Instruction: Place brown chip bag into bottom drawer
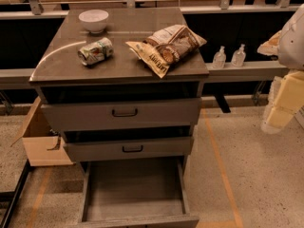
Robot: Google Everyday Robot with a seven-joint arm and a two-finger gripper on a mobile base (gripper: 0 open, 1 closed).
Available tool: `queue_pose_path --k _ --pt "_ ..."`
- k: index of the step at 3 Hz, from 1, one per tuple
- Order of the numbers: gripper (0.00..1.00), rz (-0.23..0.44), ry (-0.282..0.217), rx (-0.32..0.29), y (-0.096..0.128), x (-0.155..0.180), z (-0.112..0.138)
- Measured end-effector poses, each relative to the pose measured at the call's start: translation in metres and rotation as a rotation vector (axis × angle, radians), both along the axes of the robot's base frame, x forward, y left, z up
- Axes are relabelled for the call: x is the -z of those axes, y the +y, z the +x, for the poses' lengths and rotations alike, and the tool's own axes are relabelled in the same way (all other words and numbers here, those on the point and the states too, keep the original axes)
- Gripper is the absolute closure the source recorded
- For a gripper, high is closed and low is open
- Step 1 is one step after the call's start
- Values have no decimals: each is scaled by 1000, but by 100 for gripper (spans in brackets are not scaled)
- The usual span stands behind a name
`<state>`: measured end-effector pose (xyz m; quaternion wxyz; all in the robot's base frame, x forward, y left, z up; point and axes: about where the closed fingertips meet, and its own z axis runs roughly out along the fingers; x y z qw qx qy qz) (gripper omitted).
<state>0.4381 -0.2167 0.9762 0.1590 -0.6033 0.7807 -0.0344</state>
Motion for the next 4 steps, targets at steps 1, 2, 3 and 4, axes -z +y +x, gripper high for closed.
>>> queue_pose_path --k 1,2,3,4 --pt "0 0 0 0 0 0 0" --pt "0 13 -68 -26 2 0 20" --pt "0 28 -212 -93 2 -4 77" --pt "0 106 -291 -113 7 -9 136"
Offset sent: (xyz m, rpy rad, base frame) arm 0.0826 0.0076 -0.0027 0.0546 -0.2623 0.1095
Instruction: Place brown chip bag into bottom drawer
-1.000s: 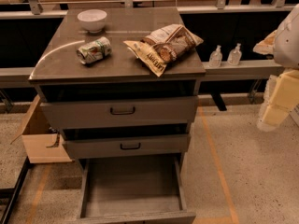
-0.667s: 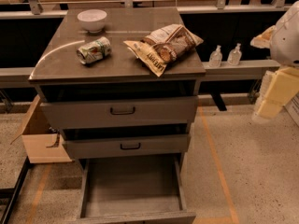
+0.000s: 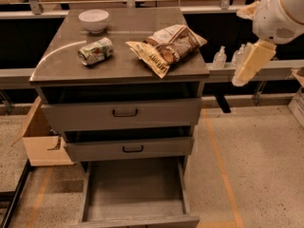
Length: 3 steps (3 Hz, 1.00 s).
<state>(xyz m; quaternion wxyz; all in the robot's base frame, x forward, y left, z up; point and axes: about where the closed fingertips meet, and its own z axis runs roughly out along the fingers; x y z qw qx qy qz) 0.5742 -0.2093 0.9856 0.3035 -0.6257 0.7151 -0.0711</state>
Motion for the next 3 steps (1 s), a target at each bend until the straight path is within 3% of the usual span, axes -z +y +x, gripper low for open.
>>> queue_pose_path --k 1,2,3 --pt "0 120 -46 -16 9 -6 47" --pt "0 313 -71 -21 38 -7 80" --pt "0 416 -111 -3 75 -3 108"
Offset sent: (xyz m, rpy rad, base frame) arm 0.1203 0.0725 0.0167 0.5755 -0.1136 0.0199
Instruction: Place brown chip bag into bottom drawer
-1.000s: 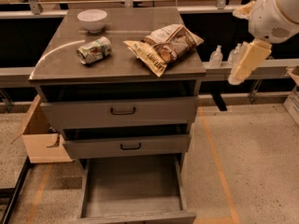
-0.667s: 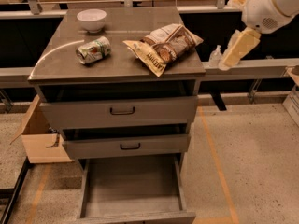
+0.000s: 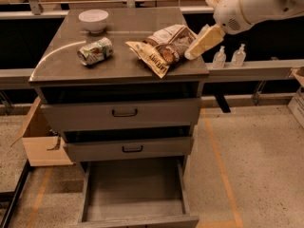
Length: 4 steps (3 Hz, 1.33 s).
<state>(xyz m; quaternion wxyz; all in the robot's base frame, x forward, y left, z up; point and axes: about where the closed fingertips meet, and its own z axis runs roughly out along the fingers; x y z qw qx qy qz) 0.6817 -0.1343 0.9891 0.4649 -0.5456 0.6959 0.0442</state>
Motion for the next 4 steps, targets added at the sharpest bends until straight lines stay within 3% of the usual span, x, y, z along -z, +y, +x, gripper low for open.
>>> queue_pose_path --k 1,2,3,4 --pt "0 19 -31 19 3 -4 9" --pt "0 20 -31 19 3 -4 10" --pt "0 49 -39 56 16 10 19" --pt "0 87 -39 129 42 38 37"
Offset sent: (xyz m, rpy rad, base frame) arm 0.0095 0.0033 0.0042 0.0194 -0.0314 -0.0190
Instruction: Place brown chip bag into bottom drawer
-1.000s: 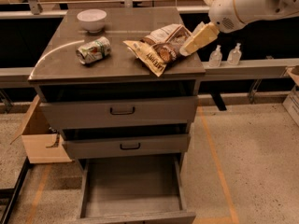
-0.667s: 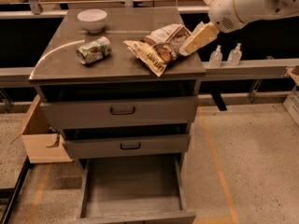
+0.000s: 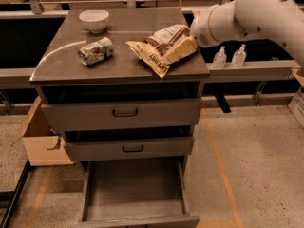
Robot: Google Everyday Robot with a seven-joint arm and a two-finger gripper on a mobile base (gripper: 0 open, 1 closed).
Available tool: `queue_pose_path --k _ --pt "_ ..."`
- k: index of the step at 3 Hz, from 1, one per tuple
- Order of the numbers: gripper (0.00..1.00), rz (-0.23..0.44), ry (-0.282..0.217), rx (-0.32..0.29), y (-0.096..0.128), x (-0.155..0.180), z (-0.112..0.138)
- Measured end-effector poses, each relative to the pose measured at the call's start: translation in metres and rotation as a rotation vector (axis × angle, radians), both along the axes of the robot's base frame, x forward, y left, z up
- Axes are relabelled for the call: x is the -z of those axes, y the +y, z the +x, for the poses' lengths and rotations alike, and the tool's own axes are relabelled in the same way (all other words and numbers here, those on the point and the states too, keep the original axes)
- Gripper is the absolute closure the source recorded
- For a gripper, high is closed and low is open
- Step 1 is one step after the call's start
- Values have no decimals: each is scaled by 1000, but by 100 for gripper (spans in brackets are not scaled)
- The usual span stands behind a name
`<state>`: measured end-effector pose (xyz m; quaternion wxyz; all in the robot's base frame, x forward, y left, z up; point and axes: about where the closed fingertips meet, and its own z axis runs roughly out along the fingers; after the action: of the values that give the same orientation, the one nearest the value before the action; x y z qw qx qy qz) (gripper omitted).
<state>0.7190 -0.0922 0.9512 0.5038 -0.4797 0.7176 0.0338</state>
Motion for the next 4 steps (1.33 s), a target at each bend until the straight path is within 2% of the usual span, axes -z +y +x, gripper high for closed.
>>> queue_pose_path --k 2,3,4 --pt "0 66 18 114 37 43 24" --pt "0 101 24 153 46 54 33" --pt "0 124 17 164 57 62 37"
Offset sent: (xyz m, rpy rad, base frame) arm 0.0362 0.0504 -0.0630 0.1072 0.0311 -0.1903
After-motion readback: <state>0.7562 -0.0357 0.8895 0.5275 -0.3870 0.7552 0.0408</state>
